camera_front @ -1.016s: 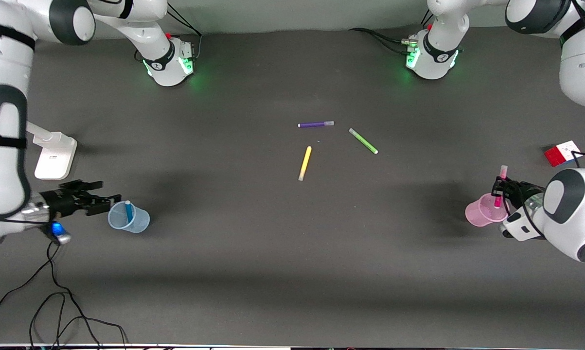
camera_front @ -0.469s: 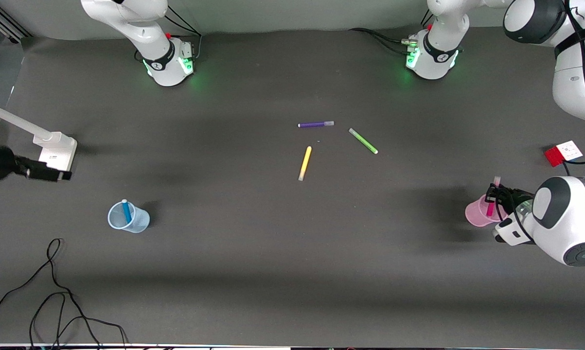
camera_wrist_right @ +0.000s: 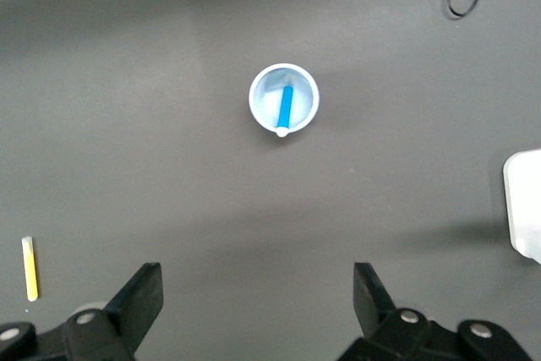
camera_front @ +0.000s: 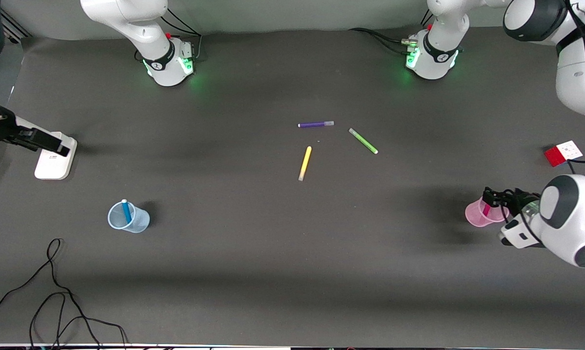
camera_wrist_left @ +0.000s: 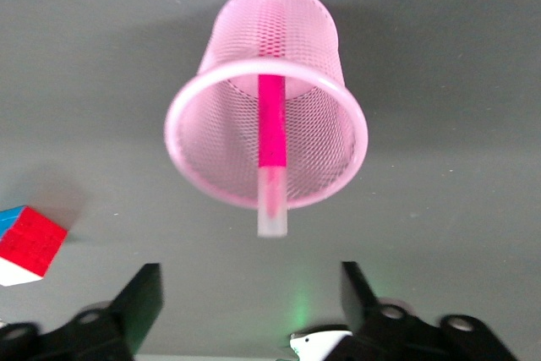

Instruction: Place pink and blue markers in matching cups

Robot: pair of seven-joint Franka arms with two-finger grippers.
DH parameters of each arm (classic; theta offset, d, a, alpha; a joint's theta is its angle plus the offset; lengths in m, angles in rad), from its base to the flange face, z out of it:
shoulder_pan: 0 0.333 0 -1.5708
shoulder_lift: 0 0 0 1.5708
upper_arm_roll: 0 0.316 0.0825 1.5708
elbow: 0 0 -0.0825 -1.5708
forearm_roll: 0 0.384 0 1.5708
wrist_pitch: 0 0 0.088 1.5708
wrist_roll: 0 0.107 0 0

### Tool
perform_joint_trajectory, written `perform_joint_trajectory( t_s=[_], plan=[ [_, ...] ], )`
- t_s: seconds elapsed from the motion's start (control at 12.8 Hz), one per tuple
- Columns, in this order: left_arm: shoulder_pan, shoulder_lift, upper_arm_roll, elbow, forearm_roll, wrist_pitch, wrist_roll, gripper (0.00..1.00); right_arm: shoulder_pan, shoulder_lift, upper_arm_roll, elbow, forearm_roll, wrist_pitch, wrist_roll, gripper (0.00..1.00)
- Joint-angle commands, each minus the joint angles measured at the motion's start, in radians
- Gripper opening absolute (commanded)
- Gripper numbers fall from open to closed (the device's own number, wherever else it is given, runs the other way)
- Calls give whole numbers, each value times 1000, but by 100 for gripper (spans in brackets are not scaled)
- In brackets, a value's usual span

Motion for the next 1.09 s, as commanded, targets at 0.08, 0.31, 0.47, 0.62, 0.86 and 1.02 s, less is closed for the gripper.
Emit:
perform_joint_trajectory(
  t_s=[0.08,0.31,0.47,0.62,0.86,1.02],
  plan=[
    [15,-177,-3,-19,-75,-20,23,100,-55,-10,182,41,-49,-52,-32,100],
    [44,-327,-3,-80,-148,-17,68,100,92,-16,66,49,-72,-73,-34,100],
    [50,-416,-1,-126,-183,-8,83,100,134,-15,8,72,-60,-93,-32,100],
    [50,-497,-3,-196,-192,30,85,100,118,1,11,101,-58,-110,-28,100],
    [35,-655,5,-373,-217,149,95,100,91,5,11,123,-6,-112,-25,100],
    [-78,-724,110,-428,-258,182,95,100,92,8,7,126,-4,-112,-15,100]
  ],
)
